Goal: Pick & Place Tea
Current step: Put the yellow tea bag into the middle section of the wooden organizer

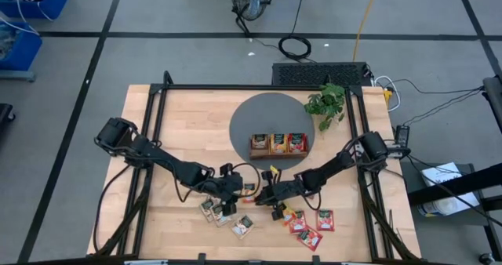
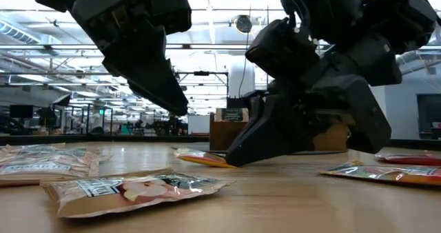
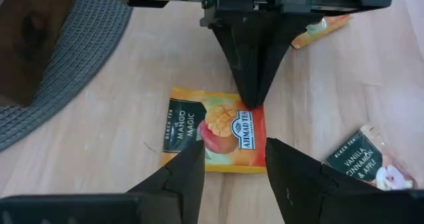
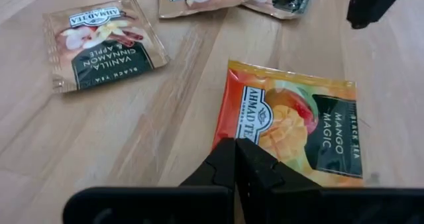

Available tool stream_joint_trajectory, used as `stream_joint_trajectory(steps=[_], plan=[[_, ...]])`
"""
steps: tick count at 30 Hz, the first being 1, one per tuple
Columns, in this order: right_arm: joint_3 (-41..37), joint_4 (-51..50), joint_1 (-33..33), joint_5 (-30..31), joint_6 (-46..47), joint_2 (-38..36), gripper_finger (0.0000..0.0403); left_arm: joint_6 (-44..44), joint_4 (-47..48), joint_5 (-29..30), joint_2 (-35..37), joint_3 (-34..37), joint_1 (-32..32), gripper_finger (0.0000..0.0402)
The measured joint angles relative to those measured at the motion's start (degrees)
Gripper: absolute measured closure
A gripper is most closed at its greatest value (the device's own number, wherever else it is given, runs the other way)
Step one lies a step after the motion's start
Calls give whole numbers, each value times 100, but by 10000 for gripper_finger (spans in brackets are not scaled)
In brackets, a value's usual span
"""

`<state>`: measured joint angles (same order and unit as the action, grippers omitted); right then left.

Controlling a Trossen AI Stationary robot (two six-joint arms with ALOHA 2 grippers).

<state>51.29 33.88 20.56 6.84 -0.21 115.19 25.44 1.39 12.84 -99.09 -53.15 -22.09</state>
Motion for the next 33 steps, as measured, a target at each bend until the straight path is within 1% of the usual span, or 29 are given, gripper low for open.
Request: stream_joint_trajectory(steps=[2, 5, 10, 14, 18, 20, 23, 29, 33], plan=[[0, -94, -21, -68, 51, -8, 403, 58, 92, 192, 0, 0, 4, 241], [0, -183, -26, -91, 169, -8, 403, 419, 297, 552, -7, 0, 39, 241], [4, -450, -42, -86, 331, -17, 403, 1132, 748, 536, -7, 0, 160, 240], [4, -493, -42, -88, 361, -6, 403, 1732, 925, 638, -7, 0, 203, 240], [1, -431, -58, -101, 358, 129, 403, 1871, 883, 638, -7, 0, 228, 240], [-2, -388, -90, -149, 393, 240, 403, 1948, 868, 583, -7, -2, 224, 240], [-6, -392, -145, -417, 405, 294, 403, 2037, 842, 363, -19, -2, 266, 240], [-9, -397, -146, -410, 377, 283, 403, 2066, 887, -81, -215, -7, 320, 240], [-13, -450, -179, -405, 393, 368, 403, 2186, 887, -191, -433, -10, 413, 234]])
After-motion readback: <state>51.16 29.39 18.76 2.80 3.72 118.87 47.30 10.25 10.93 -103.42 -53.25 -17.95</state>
